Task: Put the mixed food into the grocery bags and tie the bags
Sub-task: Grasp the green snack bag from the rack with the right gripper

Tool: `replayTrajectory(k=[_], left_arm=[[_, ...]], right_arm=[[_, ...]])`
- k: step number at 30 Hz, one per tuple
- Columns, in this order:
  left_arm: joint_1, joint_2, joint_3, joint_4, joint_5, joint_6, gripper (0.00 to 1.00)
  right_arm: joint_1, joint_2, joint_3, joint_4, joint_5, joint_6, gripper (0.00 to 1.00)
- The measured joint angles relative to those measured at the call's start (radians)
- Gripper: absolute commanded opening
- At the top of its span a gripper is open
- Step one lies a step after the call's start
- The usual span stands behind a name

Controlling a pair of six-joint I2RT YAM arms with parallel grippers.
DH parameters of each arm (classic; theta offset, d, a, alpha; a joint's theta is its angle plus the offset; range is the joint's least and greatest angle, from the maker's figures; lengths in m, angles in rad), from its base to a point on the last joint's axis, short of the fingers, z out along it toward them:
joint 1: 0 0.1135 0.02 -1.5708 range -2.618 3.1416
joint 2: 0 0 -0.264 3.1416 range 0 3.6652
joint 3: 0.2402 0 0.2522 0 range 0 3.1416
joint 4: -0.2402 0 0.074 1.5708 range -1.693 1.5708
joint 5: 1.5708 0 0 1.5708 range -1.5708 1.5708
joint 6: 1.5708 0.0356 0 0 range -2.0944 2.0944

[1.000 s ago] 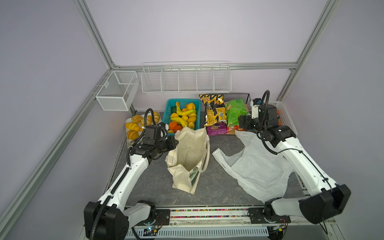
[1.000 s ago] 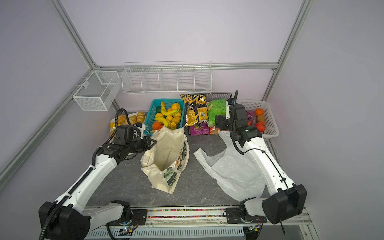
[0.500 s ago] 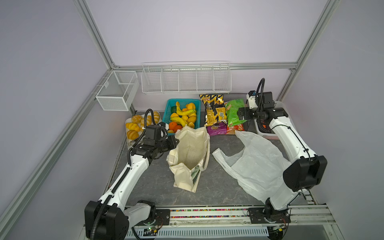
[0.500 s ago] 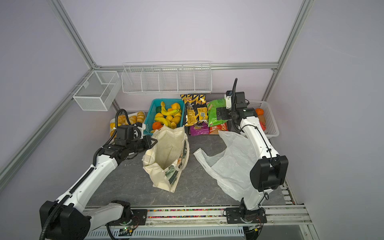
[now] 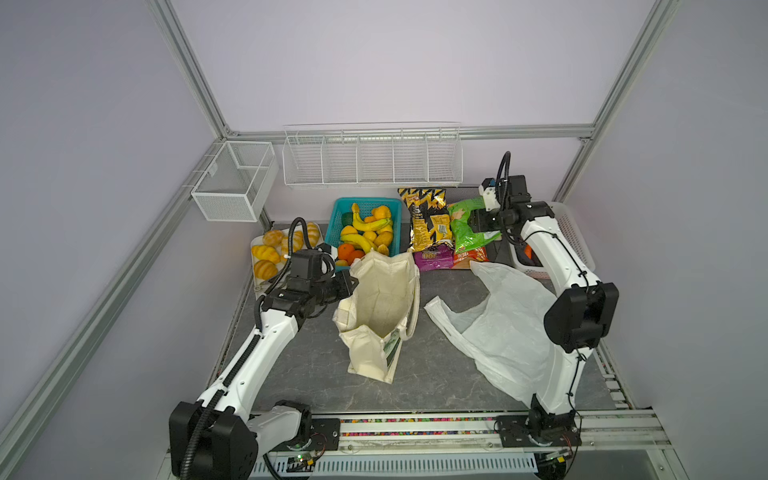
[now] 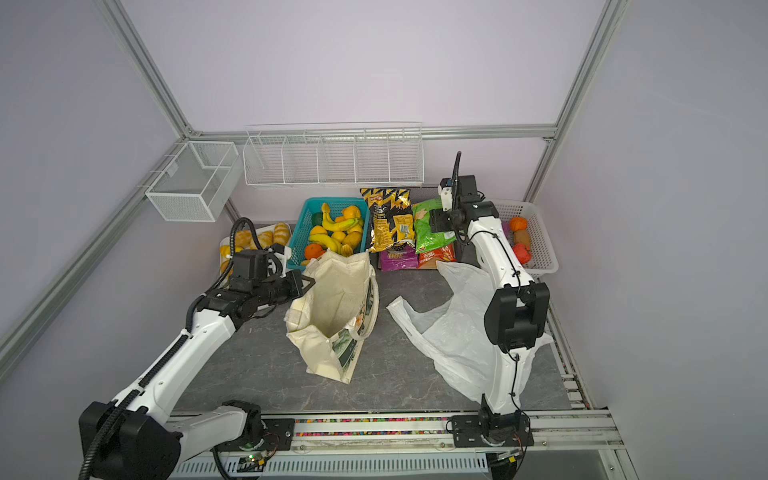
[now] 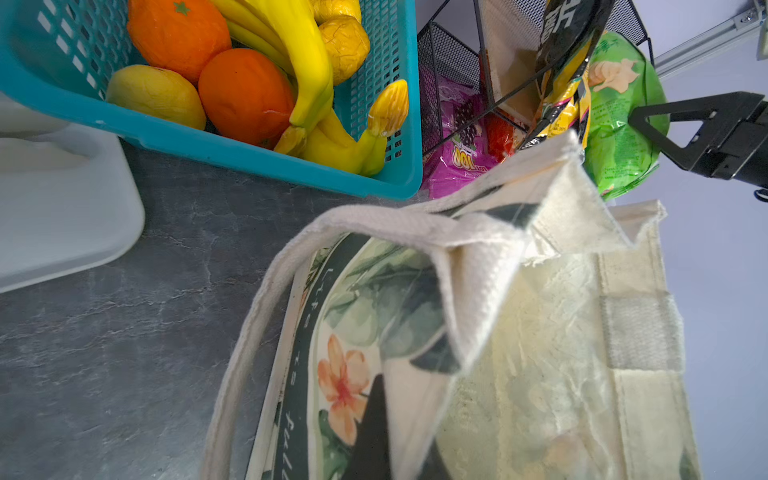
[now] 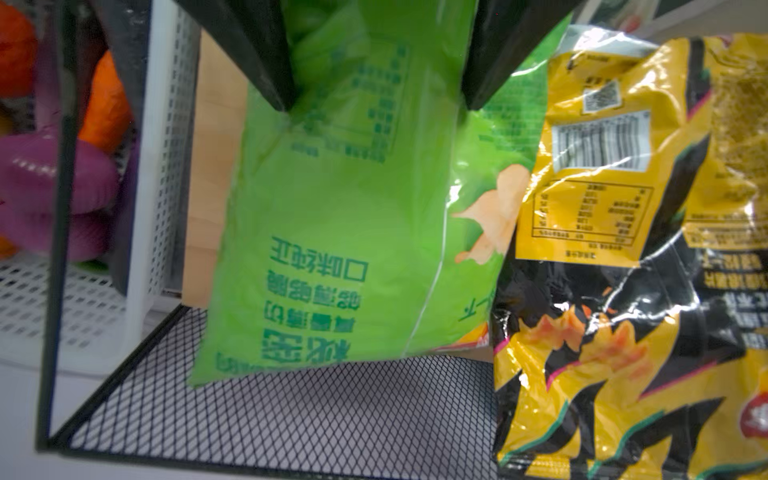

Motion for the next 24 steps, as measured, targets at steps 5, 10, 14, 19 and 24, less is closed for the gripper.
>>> replayTrajectory(k=[5,10,14,19,24], left_arm=[[0.000,-0.002,0.000,0.000,-0.002,0.005,0.00],[0.000,-0.005,0.000,0.000,-0.006,0.008,0.00],[0.000,-0.005,0.000,0.002,-0.006,0.008,0.00],[0.000,-0.005,-0.002,0.005,-0.006,0.008,0.00],[0.000,-0.005,-0.002,0.006,-0.006,0.008,0.00]], right_arm=[[0.000,-0.010,0.005,-0.002,-0.008,-0.001,0.29],[-0.002,-0.078,-0.038,-0.001,0.008,0.003,0.15],[-0.004,-0.186,-0.117,0.000,0.018,0.009,0.11],[-0.007,-0.349,-0.239,0.042,0.008,0.032,0.07],[-0.006,-0.543,-0.393,0.082,-0.034,0.066,0.06]])
